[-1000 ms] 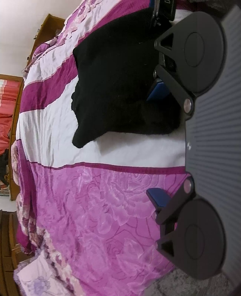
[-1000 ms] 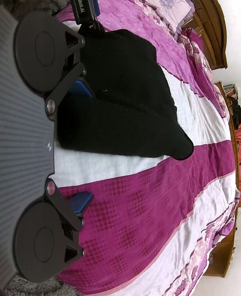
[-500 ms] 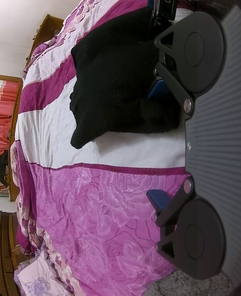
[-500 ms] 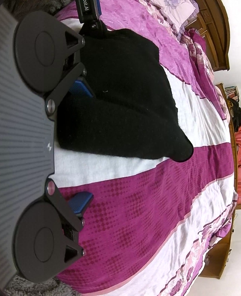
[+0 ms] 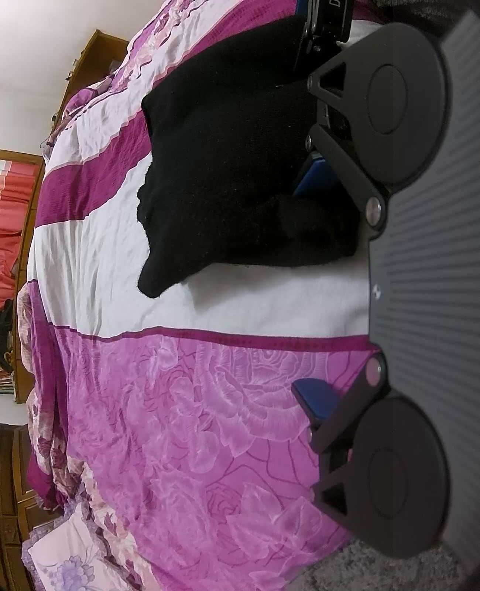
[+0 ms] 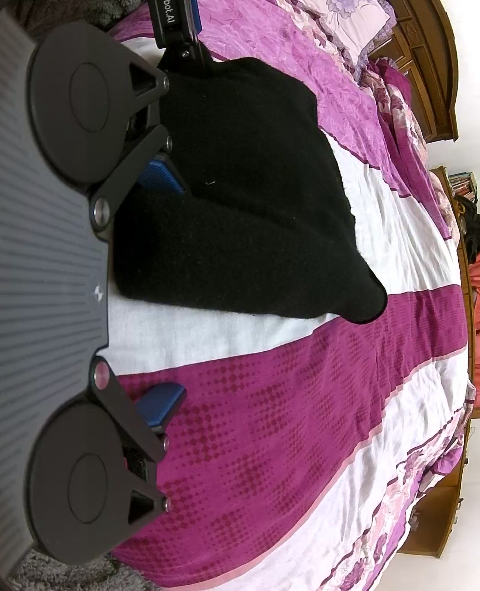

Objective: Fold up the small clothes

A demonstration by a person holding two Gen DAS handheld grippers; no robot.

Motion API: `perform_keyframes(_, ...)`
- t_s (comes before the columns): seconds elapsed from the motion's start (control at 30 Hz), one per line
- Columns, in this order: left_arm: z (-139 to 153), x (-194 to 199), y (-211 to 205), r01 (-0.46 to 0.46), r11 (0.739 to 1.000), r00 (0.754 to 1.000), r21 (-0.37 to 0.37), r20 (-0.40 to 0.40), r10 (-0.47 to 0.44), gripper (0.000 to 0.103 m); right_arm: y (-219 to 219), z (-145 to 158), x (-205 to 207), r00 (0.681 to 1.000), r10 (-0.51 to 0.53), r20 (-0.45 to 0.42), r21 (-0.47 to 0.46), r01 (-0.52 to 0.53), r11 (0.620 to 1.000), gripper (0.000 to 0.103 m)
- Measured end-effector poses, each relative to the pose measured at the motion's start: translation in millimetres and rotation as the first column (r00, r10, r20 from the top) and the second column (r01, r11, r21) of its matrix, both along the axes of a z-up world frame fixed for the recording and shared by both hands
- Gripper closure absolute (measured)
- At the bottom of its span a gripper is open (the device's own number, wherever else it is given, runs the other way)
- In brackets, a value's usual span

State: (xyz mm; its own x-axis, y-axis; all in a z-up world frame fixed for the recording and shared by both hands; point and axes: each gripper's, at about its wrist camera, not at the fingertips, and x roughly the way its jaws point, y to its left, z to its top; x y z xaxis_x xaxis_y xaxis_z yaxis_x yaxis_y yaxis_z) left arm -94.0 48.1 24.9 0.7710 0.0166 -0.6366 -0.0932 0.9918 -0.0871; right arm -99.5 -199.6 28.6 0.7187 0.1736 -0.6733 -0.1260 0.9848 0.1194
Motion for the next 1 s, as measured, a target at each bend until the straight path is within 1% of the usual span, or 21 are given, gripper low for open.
perform_keyframes(1.0,-2.0,2.0,-0.5,0.007,1.000,1.000,-0.005,-0.002,-0.007,0.000,-0.1,-0.1,0.3,1.000,-0.001,-0.001,0.002,0.001,1.000,0.000)
